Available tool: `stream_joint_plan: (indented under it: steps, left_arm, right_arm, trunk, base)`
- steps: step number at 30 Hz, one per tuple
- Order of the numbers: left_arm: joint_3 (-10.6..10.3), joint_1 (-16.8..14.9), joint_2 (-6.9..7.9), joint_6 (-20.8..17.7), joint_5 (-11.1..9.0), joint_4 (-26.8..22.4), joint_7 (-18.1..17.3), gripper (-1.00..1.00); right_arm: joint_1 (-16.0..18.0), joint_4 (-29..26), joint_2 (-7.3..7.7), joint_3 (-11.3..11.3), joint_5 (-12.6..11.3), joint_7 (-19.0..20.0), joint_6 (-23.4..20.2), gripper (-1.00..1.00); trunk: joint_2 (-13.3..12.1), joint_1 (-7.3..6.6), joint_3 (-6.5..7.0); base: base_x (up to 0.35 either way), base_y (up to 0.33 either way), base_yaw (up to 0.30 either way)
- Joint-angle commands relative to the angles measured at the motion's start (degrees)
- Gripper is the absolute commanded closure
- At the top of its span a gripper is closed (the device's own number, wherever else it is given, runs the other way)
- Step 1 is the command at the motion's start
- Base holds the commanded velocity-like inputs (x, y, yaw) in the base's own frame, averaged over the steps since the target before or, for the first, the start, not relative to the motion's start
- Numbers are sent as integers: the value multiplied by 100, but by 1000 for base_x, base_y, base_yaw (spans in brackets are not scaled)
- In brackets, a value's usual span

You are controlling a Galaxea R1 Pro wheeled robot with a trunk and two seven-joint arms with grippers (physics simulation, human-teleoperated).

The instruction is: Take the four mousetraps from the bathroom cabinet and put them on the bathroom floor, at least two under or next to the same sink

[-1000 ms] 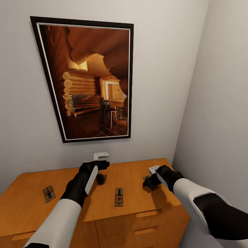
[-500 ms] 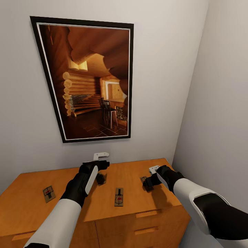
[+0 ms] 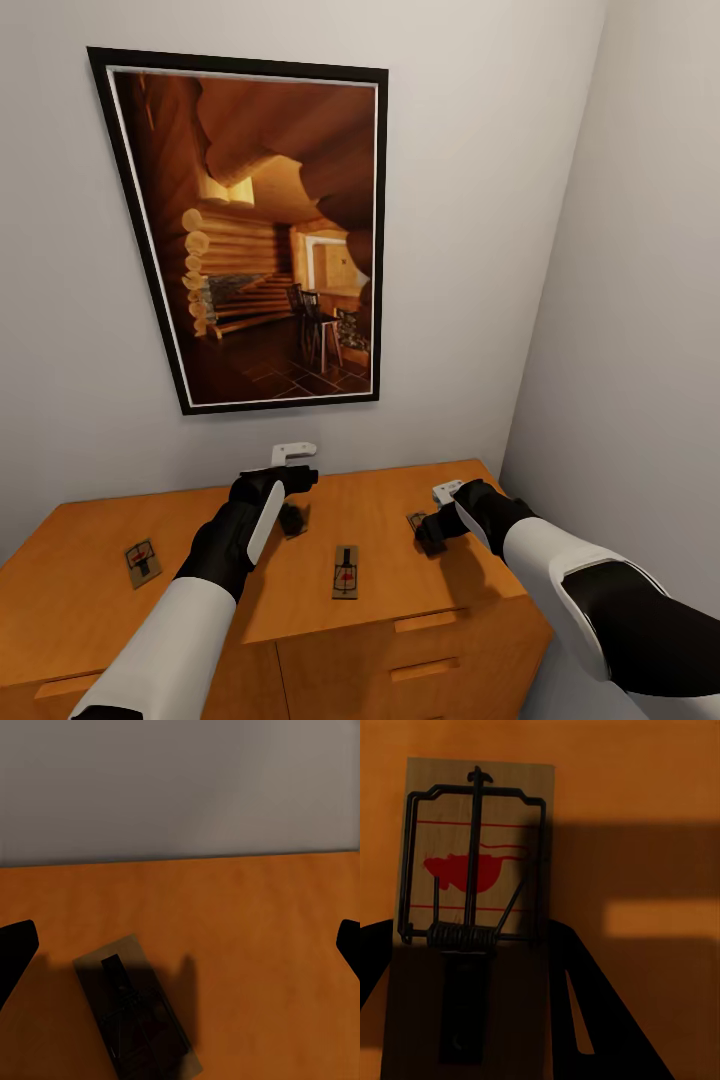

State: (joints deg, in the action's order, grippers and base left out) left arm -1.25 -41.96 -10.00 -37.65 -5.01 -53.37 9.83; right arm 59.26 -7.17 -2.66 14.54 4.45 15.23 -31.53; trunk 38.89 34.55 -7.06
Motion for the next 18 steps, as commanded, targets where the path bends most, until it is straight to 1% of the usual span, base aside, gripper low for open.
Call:
stream_joint_plan:
  steps: [1,8,18]
  left_arm:
    - [-7,-5,0,-23,-53,-7,46,-100]
    - [-7,-5,0,-23,-53,-7,46,-100]
    - [-7,-5,0,-13,-59,-7,46,-100]
  right_arm:
    - [1,-4,2,63,47,33,-28,100]
    - [0,-4,2,59,47,33,-28,100]
    - [2,-4,2,58,47,33,-28,100]
  trunk:
    - [7,2,-12]
    - [7,2,-12]
    - [-394,-217,168]
  base:
    - [0,0,0]
    - [0,0,0]
    - [0,0,0]
